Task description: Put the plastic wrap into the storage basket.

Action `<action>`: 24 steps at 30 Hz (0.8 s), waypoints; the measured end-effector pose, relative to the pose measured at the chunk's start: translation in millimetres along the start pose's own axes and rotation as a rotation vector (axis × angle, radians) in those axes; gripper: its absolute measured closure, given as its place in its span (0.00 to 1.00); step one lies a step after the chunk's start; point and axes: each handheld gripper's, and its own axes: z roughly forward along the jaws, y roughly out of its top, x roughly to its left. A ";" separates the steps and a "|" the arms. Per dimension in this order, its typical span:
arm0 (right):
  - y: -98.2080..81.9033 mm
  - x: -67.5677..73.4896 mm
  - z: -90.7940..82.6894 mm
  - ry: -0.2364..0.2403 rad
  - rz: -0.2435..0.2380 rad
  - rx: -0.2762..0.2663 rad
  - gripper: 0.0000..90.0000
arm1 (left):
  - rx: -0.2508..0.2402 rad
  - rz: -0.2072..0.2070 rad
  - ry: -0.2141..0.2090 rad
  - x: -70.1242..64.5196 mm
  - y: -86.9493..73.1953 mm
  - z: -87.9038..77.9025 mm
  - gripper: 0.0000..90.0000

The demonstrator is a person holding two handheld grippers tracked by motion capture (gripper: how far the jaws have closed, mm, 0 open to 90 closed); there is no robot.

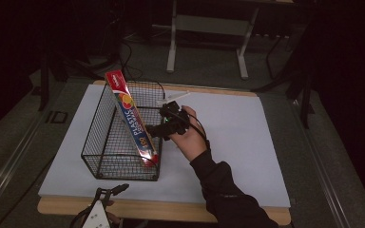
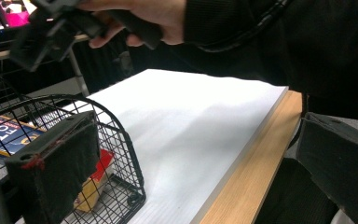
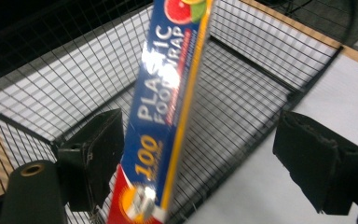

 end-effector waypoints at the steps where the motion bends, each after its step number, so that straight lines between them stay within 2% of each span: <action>1: -9.3 -5.3 -7.7 0.005 0.004 -0.006 0.18 | 0.003 0.001 -0.001 0.0 -0.2 0.6 0.00; 5: -19.3 -10.3 -14.3 0.007 0.006 -0.013 0.18 | 0.005 0.002 -0.002 0.0 -0.1 1.0 0.00; 7: -30.9 -16.7 -21.5 0.010 0.015 -0.015 0.17 | 0.006 0.002 -0.002 -0.2 -0.2 1.7 0.00; 17: -70.9 -37.7 -45.9 -0.028 0.033 -0.026 0.17 | 0.012 0.002 -0.007 -0.4 -0.5 3.0 0.00; 19: -78.7 -40.8 -49.8 -0.034 0.018 -0.041 0.17 | 0.014 0.003 -0.009 -0.2 -0.6 3.3 0.00; 24: -98.6 -47.2 -59.0 -0.040 0.024 -0.039 0.16 | 0.014 0.001 -0.010 -0.9 -0.6 4.0 0.00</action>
